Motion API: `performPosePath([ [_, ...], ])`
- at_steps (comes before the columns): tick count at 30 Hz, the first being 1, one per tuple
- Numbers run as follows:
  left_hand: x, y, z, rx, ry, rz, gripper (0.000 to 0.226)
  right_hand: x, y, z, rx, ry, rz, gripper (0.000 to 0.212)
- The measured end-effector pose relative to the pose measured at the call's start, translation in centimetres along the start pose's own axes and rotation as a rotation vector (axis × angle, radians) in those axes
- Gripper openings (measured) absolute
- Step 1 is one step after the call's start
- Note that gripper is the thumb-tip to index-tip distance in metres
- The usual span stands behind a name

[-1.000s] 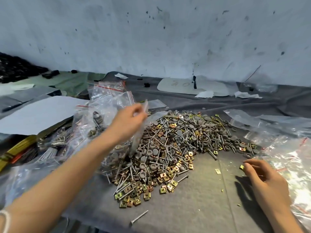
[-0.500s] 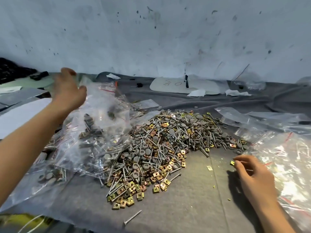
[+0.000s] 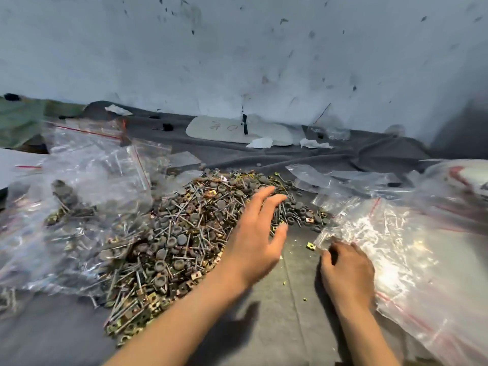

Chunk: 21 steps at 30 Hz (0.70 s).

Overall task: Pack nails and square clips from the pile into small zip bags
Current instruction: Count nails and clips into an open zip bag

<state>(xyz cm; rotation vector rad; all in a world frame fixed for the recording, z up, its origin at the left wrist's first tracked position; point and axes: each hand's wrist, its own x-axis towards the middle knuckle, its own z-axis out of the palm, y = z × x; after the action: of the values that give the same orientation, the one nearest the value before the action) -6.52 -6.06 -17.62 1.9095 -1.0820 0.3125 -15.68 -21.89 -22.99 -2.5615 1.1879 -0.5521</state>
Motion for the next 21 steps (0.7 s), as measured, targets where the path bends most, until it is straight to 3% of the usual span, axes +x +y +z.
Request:
performPosePath([
  [3,-1.2,1.1,3.8,-0.185,-0.087,0.014,0.042,-0.1,0.1,0.1,0.0,0.035,0.012,0.032],
  [6,-2.3,-0.2,5.3,-0.225,-0.164,-0.01,0.041,0.0,0.3,0.4,-0.011,0.046,0.073,0.037],
  [10,-2.4,-2.0,5.6,-0.245,-0.059,-0.112,0.033,0.3,0.8,0.8,-0.077,0.059,0.049,0.044],
  [13,-2.2,-2.3,5.6,-0.324,-0.02,-0.25,0.028,0.2,0.6,0.7,0.053,0.168,0.014,0.041],
  [15,-2.2,-2.3,5.6,-0.359,-0.01,-0.312,0.024,-0.2,0.1,0.4,0.226,0.332,-0.125,0.039],
  [17,-2.1,-2.0,5.3,-0.556,-0.024,-0.386,0.019,-0.8,-0.6,0.2,0.274,0.49,-0.406,0.04],
  [21,-2.0,-1.4,4.6,-1.143,-0.123,-0.551,0.051,-1.9,-1.9,0.6,0.24,0.432,-0.963,0.035],
])
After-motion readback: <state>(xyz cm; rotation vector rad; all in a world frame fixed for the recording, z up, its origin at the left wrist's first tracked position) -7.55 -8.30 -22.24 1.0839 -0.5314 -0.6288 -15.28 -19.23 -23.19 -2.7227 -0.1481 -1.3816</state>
